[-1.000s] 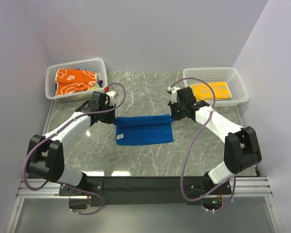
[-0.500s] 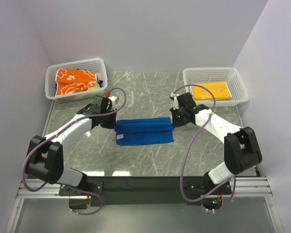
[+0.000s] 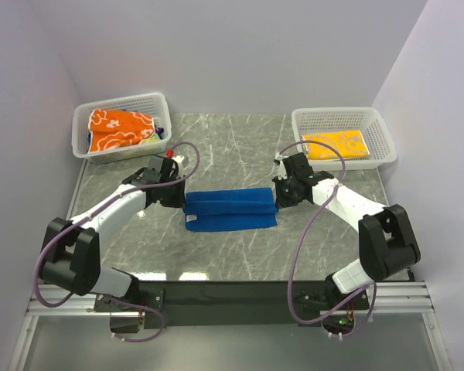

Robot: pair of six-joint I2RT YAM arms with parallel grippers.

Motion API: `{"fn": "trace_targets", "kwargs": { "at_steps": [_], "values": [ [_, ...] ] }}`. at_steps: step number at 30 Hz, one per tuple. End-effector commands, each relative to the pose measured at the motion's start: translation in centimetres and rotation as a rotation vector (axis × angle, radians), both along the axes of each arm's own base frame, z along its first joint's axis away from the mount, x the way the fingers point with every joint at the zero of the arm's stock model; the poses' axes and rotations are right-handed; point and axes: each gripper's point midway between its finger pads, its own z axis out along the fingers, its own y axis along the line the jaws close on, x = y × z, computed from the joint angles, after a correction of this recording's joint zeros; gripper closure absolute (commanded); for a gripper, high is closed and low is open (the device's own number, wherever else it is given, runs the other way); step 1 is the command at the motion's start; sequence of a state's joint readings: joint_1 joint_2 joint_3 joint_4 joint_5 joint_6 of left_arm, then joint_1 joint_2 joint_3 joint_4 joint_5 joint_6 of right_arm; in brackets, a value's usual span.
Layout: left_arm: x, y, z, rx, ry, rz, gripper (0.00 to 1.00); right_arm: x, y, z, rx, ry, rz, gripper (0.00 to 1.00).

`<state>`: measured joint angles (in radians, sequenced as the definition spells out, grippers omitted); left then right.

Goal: Fold and stack the towels
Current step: Fold the towel

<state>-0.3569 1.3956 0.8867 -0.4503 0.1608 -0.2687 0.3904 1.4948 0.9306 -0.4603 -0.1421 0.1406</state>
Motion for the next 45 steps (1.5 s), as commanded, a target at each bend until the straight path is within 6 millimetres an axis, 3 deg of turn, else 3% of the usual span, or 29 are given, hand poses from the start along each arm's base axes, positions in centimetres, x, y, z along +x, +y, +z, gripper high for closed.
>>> {"fn": "trace_targets", "kwargs": {
  "at_steps": [1,9,13,15,16,17,20,22,25,27,30,33,34,36,37,38,41,45],
  "values": [
    [-0.7,0.8,-1.4,0.029,0.062,0.042,0.99,0.0,-1.0,-0.4,-0.043,-0.001,-0.036,1.0],
    [-1.6,1.3,-3.7,0.058,0.154,0.101,0.97,-0.3,-0.8,-2.0,-0.07,0.034,-0.035,1.0],
    [-1.7,1.2,-3.5,0.049,0.15,0.105,0.79,-0.7,-0.3,-1.7,-0.077,0.034,-0.019,0.92],
    [-1.9,1.0,-2.8,0.035,0.134,0.101,0.65,-1.2,0.1,-1.0,-0.087,0.023,0.0,0.78],
    [-2.1,1.0,-2.1,0.027,0.119,0.102,0.55,-1.3,0.4,-0.5,-0.087,0.01,0.004,0.72],
    [-2.0,0.9,-1.4,0.021,0.104,0.105,0.51,-1.8,0.6,0.3,-0.088,0.004,0.016,0.62],
    [-2.2,0.8,1.3,-0.008,0.044,0.111,0.38,-2.3,1.0,2.7,-0.065,-0.038,0.031,0.48],
    [-2.1,0.6,3.8,-0.048,-0.018,0.125,0.31,-2.5,1.8,4.3,-0.027,-0.072,0.044,0.47],
    [-1.6,-0.1,6.9,-0.115,-0.079,0.158,0.29,-2.1,3.2,6.8,0.08,-0.134,0.034,0.47],
    [-1.1,-1.6,8.7,-0.186,-0.108,0.156,0.3,-1.3,4.2,8.2,0.155,-0.178,-0.01,0.48],
    [-0.9,-4.5,9.6,-0.265,-0.133,0.128,0.4,-0.6,5.3,8.2,0.242,-0.194,-0.062,0.53],
    [-1.2,-6.6,7.8,-0.272,-0.099,0.113,0.49,-0.3,6.1,6.9,0.311,-0.19,-0.101,0.54],
    [-0.7,-7.2,7.0,-0.277,-0.098,0.111,0.52,-0.8,6.0,5.5,0.312,-0.169,-0.116,0.54],
    [-1.0,-7.5,4.7,-0.268,-0.063,0.136,0.57,-0.5,6.2,4.6,0.346,-0.167,-0.156,0.55],
    [-0.6,-7.7,3.8,-0.273,-0.063,0.145,0.62,-1.1,5.8,3.3,0.34,-0.145,-0.173,0.55],
    [-1.0,-7.0,1.9,-0.243,-0.042,0.175,0.65,-1.0,5.6,2.6,0.342,-0.14,-0.209,0.55],
    [-1.8,-6.0,-1.3,-0.218,-0.003,0.228,0.76,-1.6,4.8,0.3,0.346,-0.105,-0.275,0.55],
    [-3.0,-4.6,-4.4,-0.19,0.037,0.303,0.86,-2.2,3.0,-2.1,0.355,-0.054,-0.364,0.56]
  ]
}}
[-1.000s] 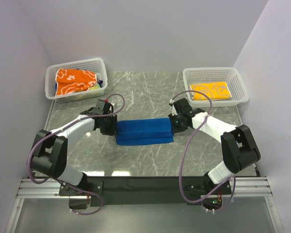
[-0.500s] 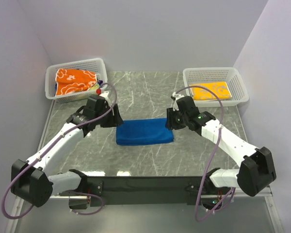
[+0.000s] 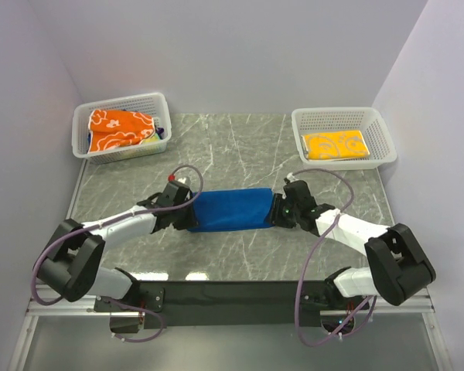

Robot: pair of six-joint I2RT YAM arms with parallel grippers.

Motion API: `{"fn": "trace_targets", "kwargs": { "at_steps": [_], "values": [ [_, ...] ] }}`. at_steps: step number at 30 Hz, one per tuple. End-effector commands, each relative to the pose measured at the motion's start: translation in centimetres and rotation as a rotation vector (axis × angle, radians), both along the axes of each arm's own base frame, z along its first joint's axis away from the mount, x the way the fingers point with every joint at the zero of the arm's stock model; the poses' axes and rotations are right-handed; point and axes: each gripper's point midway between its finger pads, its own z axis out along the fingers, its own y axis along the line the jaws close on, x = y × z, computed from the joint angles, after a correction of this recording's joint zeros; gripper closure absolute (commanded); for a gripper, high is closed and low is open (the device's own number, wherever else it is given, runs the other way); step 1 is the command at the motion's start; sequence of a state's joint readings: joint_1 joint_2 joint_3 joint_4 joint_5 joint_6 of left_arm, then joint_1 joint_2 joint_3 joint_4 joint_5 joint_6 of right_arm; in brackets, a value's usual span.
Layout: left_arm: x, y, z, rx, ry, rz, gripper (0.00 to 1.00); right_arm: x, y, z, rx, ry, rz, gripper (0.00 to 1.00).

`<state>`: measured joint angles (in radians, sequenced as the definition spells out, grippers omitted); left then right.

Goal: Fold and stack the towels
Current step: Fold the towel

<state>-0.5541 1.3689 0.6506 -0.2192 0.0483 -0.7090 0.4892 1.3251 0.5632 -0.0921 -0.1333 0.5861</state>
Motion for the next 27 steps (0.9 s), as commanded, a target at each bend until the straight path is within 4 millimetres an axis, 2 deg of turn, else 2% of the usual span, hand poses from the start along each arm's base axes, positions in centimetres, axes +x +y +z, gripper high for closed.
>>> {"fn": "trace_targets", "kwargs": {
  "at_steps": [1,2,5,7,9,12,15,18,21,22,24,25,27],
  "values": [
    [1.3,0.1,-0.3,-0.043,-0.047,0.093,0.88,1.6,-0.5,0.0,0.069,-0.029,-0.111,0.57],
    [0.6,0.4,-1.1,-0.037,-0.029,0.099,0.89,1.4,-0.9,-0.4,0.068,-0.011,-0.125,0.57],
    [0.4,2.1,-1.6,-0.004,-0.044,0.175,0.91,0.9,-2.0,-0.8,0.064,-0.001,-0.159,0.58],
    [0.6,3.0,-0.9,0.0,-0.072,0.214,0.89,0.6,-2.4,-0.9,0.065,0.001,-0.174,0.58],
    [0.8,3.5,-0.4,0.01,-0.094,0.219,0.86,0.5,-2.4,-0.1,0.073,-0.016,-0.167,0.58],
    [1.6,3.3,1.5,0.011,-0.142,0.195,0.81,1.6,-1.5,3.1,0.123,-0.102,-0.126,0.58],
    [2.4,3.1,2.6,0.012,-0.172,0.187,0.79,4.0,0.5,7.5,0.207,-0.216,-0.068,0.58],
    [2.9,3.3,2.3,0.032,-0.174,0.201,0.79,6.3,1.8,9.0,0.254,-0.259,-0.063,0.58],
    [3.2,3.4,1.5,0.037,-0.161,0.218,0.8,9.5,2.1,9.4,0.262,-0.299,-0.126,0.58],
    [3.1,3.6,0.9,0.044,-0.148,0.223,0.81,10.4,2.3,8.5,0.256,-0.285,-0.14,0.58],
    [3.0,3.8,0.3,0.049,-0.136,0.236,0.82,12.0,2.1,8.1,0.276,-0.283,-0.185,0.59],
    [2.8,4.1,-0.2,0.059,-0.124,0.245,0.83,12.3,1.9,6.4,0.277,-0.241,-0.214,0.58],
    [2.7,4.7,-0.8,0.069,-0.114,0.264,0.84,12.9,1.5,5.2,0.291,-0.23,-0.246,0.58]
  ]
}}
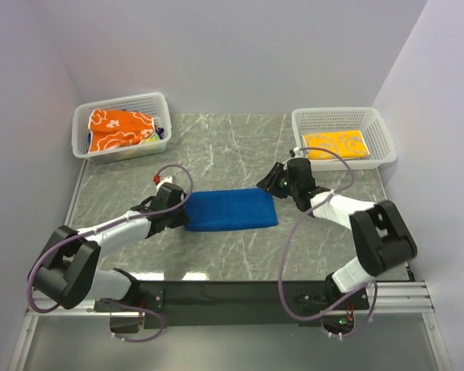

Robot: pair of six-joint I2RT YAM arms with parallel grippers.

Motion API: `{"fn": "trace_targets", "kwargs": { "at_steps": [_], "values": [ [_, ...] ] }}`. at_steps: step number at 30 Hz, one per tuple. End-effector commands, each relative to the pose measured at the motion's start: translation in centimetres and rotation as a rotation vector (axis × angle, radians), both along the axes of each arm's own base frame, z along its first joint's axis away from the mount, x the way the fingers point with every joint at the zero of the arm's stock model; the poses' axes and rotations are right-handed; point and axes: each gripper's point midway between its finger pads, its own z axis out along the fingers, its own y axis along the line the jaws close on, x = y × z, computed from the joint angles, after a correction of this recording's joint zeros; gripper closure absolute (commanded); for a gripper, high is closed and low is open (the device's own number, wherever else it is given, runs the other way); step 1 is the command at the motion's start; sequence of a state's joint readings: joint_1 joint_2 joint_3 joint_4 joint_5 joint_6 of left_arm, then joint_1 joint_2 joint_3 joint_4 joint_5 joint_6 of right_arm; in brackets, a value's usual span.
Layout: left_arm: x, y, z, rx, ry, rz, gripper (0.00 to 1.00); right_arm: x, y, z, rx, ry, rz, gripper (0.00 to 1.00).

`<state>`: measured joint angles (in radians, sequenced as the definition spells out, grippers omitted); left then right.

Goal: Fold and stack the towels
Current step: Fold the towel, then neatly place the folded towel into the bin

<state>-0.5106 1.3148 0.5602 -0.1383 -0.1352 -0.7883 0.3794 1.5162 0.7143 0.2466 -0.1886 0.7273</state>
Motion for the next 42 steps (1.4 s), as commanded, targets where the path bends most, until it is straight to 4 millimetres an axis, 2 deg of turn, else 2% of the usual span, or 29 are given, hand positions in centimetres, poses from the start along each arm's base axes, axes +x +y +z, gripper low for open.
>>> {"fn": "trace_targets", "kwargs": {
  "at_steps": [1,4,6,8,12,13,14,15,17,18,19,20,21,22,24,25,27,28,29,30,32,33,34,35,36,38,39,41,42],
  "values": [
    [0.5,1.6,-0.8,0.018,-0.007,0.069,0.86,2.6,-1.2,-1.3,0.052,0.002,-0.115,0.59],
    [0.5,3.0,-1.5,0.004,0.01,0.115,0.87,2.3,-2.4,-3.9,0.046,0.057,-0.161,0.59],
    [0.7,3.6,-1.5,0.006,0.01,0.13,0.87,1.8,-2.8,-4.7,0.045,0.068,-0.169,0.59],
    [1.2,4.2,-1.2,0.017,0.005,0.149,0.87,1.6,-3.1,-4.4,0.034,0.062,-0.168,0.59],
    [2.9,4.5,0.8,0.061,-0.034,0.142,0.83,1.1,-3.9,-1.5,-0.033,0.021,-0.149,0.58],
    [4.0,4.0,2.4,0.056,-0.071,0.132,0.78,1.0,-4.4,0.6,-0.05,-0.035,-0.144,0.57],
    [4.1,4.3,2.9,0.094,-0.071,0.118,0.73,0.3,-5.2,0.7,-0.087,-0.016,-0.154,0.57],
    [4.7,3.4,4.5,0.103,-0.096,0.095,0.59,0.1,-5.6,2.9,-0.104,-0.072,-0.149,0.55],
    [5.4,3.0,6.4,0.158,-0.138,0.074,0.45,-1.0,-6.9,3.3,-0.167,-0.06,-0.161,0.47],
    [5.5,2.4,7.2,0.17,-0.152,0.057,0.39,-1.4,-7.6,4.8,-0.179,-0.085,-0.171,0.43],
    [5.8,0.3,9.3,0.164,-0.194,0.016,0.31,-1.9,-8.1,4.8,-0.214,-0.085,-0.159,0.34],
    [5.5,-0.5,9.9,0.181,-0.199,-0.012,0.27,-2.8,-9.1,4.4,-0.257,-0.049,-0.173,0.29],
    [5.4,-1.4,10.3,0.191,-0.205,-0.037,0.24,-3.1,-10.1,5.1,-0.28,-0.066,-0.206,0.24],
    [5.2,-3.9,11.9,0.168,-0.236,-0.095,0.21,-3.6,-10.8,5.0,-0.306,-0.06,-0.216,0.15],
    [4.4,-6.4,11.9,0.174,-0.227,-0.165,0.19,-4.9,-12.4,4.7,-0.346,-0.042,-0.254,0.07],
    [3.7,-8.7,12.9,0.162,-0.248,-0.218,0.18,-5.2,-13.2,4.7,-0.361,-0.039,-0.274,0.05],
    [3.0,-11.1,11.9,0.192,-0.232,-0.278,0.2,-6.2,-14.5,4.2,-0.386,-0.027,-0.305,0.04],
    [2.2,-13.3,12.7,0.19,-0.257,-0.321,0.21,-6.4,-15.6,4.0,-0.405,-0.019,-0.342,0.04],
    [1.9,-14.4,12.5,0.2,-0.26,-0.344,0.21,-6.8,-16.3,3.7,-0.419,-0.007,-0.364,0.04],
    [1.6,-15.6,10.8,0.236,-0.236,-0.372,0.21,-7.2,-17.0,3.5,-0.426,-0.005,-0.392,0.04],
    [0.8,-18.8,11.0,0.243,-0.261,-0.438,0.23,-7.6,-18.1,3.4,-0.424,-0.008,-0.45,0.04],
    [0.5,-19.8,9.2,0.277,-0.237,-0.468,0.24,-8.0,-18.3,3.2,-0.414,-0.011,-0.461,0.04],
    [-0.1,-21.6,9.5,0.268,-0.252,-0.505,0.26,-8.1,-18.3,3.1,-0.4,-0.011,-0.472,0.04],
    [-0.3,-22.3,9.1,0.282,-0.254,-0.535,0.27,-8.2,-18.5,3.0,-0.387,-0.013,-0.483,0.04],
    [-0.5,-23.0,7.5,0.31,-0.235,-0.562,0.27,-8.4,-18.6,2.8,-0.383,-0.013,-0.487,0.04],
    [-1.0,-24.9,7.2,0.314,-0.248,-0.62,0.3,-8.7,-19.0,2.5,-0.384,-0.008,-0.507,0.04],
    [-1.2,-25.3,5.8,0.336,-0.23,-0.643,0.31,-8.8,-19.2,2.5,-0.384,-0.012,-0.517,0.04],
    [-1.4,-26.6,5.6,0.338,-0.238,-0.68,0.34,-8.9,-19.3,2.3,-0.382,-0.014,-0.523,0.04],
    [-1.6,-26.9,4.5,0.353,-0.222,-0.696,0.34,-8.9,-19.3,2.4,-0.375,-0.018,-0.523,0.04]
  ]
}}
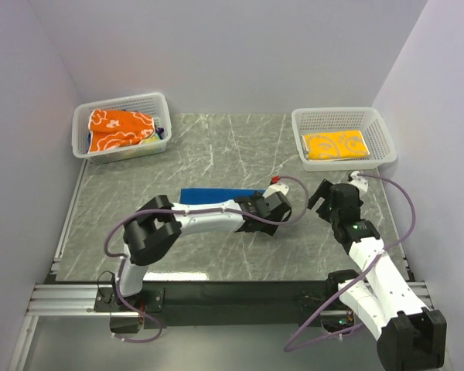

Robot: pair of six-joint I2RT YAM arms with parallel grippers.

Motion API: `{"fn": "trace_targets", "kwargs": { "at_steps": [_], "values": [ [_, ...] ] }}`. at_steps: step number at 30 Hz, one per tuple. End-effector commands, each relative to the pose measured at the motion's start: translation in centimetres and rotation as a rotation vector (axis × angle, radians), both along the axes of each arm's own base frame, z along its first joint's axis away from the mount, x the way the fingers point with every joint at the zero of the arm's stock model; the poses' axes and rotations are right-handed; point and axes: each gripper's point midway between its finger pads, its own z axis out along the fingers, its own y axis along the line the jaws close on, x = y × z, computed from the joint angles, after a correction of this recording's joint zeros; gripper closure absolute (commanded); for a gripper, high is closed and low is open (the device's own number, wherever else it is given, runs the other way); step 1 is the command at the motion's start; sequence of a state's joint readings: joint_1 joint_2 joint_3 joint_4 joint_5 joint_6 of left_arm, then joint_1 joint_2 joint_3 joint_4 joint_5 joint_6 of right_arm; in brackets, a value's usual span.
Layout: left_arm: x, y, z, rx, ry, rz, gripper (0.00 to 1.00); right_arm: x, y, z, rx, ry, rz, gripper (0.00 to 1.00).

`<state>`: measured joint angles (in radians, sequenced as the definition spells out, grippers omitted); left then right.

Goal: Fold and stack the towels
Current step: Neatly place the folded towel into the bin

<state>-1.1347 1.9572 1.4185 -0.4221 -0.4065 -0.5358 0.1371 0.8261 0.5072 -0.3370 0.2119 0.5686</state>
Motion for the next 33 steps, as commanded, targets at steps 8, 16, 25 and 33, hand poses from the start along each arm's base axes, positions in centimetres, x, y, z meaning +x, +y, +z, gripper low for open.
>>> {"fn": "trace_targets", "kwargs": {
  "at_steps": [8,16,25,33],
  "values": [
    [-0.1,-3.0,-2.1,0.073,-0.025,-0.099,0.42,-0.1,-0.4,-0.3,0.029,-0.03,-0.029,0.05],
    [-1.2,-1.8,-5.5,0.162,0.013,-0.098,0.66,-0.1,0.6,-0.2,0.086,-0.059,0.002,0.05],
    [-1.1,-1.3,-2.6,0.04,-0.026,-0.09,0.99,0.5,6.5,-0.5,0.353,-0.078,0.206,0.05],
    [-0.5,-0.9,0.6,-0.082,-0.044,-0.074,0.99,1.9,11.4,-1.5,0.647,-0.043,0.325,0.05]
  ]
}}
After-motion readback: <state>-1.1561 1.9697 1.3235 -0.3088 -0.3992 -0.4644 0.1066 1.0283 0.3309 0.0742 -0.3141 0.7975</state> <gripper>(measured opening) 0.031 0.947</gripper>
